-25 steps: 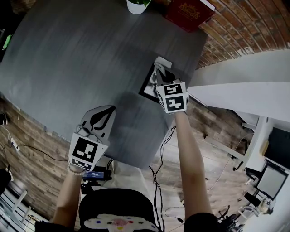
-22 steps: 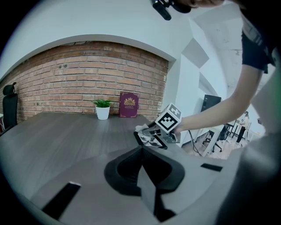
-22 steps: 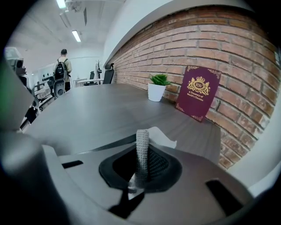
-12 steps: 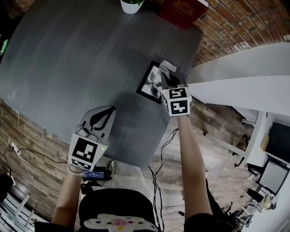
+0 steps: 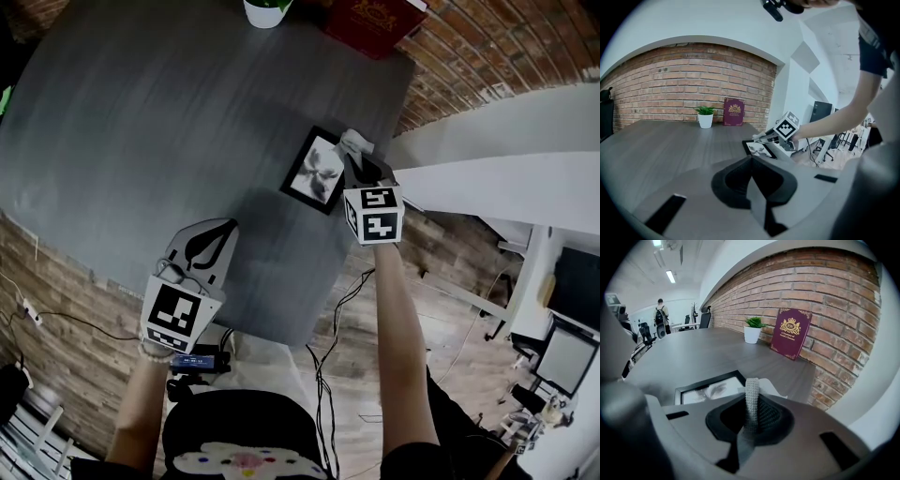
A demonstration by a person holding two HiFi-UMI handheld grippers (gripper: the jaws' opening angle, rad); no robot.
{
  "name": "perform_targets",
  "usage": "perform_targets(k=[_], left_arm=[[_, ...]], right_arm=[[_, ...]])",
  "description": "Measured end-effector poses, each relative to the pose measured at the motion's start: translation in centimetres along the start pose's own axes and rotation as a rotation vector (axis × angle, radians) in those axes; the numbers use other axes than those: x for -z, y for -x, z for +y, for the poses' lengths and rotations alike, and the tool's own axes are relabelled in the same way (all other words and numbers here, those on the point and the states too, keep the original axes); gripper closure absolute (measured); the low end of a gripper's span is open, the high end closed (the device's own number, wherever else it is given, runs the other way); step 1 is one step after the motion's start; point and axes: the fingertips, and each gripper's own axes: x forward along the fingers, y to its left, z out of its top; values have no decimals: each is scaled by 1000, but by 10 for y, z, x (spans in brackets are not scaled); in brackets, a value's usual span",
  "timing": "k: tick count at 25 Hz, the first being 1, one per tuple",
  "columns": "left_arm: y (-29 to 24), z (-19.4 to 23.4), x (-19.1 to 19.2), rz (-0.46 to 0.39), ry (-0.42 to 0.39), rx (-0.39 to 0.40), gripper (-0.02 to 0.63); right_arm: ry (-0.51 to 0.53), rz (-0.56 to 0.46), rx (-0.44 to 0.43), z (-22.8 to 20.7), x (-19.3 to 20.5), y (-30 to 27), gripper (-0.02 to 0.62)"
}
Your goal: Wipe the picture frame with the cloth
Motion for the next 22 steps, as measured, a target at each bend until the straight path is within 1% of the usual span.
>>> perform_targets(k=[5, 11, 16, 22], left_arm=[[2, 2, 0, -1, 2, -2, 597], [2, 4, -1, -3, 2, -9, 597], [4, 5, -1, -1, 4, -16, 597], [4, 9, 2, 2, 7, -24, 597]], right_arm=[[-9, 8, 16, -6, 5, 4, 571], [-2, 3, 0, 0, 1, -1, 571], [20, -3, -31, 10, -7, -10, 571], [67, -11, -94, 27, -15, -20, 571]])
